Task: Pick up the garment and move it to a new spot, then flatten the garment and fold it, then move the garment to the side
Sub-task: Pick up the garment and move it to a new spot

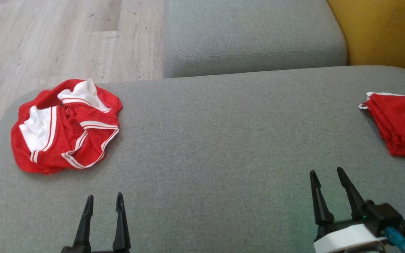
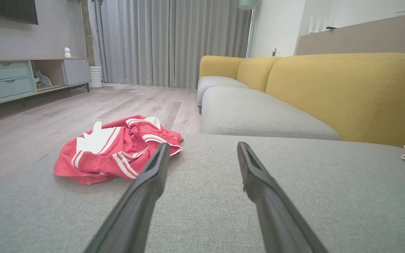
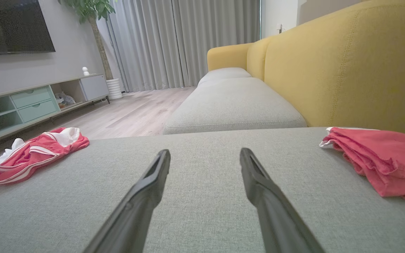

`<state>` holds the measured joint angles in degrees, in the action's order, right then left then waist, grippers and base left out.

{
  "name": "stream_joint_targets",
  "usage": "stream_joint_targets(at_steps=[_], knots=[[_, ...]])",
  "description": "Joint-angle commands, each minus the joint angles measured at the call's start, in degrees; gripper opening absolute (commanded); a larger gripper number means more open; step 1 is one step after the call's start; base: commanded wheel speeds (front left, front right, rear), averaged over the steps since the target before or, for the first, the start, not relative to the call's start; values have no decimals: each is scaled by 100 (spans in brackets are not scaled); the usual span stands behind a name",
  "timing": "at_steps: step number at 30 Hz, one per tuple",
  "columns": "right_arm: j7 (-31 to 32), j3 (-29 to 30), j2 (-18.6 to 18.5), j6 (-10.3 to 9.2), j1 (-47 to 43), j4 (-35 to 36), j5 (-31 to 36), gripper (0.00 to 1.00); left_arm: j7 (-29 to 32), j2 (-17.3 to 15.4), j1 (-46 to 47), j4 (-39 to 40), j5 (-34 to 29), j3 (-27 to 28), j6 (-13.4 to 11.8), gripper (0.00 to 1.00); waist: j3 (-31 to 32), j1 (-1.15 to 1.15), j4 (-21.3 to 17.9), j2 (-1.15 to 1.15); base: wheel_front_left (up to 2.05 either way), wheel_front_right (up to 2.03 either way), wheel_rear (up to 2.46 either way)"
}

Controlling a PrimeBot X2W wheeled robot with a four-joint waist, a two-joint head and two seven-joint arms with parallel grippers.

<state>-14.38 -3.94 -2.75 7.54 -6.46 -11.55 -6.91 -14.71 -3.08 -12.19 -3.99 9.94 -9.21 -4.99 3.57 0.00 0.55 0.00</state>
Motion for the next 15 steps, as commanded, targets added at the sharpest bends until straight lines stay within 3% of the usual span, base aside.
stream_joint_targets(at_steps=[1, 11, 15], knots=[[-62, -148, -16, -5, 142, 260, 44, 100, -29, 20, 214, 129, -52, 172, 25, 100, 0, 0, 10, 0, 0, 0, 0], [-62, -40, -14, -5, 27, 327, 45, 100, -29, 20, 220, 27, -221, 171, 81, 100, 0, 0, 73, 0, 0, 0, 0], [-62, -37, -13, -5, -28, 297, 30, 100, -29, 20, 249, -10, -290, 158, 101, 100, -16, 0, 266, 0, 0, 0, 0]])
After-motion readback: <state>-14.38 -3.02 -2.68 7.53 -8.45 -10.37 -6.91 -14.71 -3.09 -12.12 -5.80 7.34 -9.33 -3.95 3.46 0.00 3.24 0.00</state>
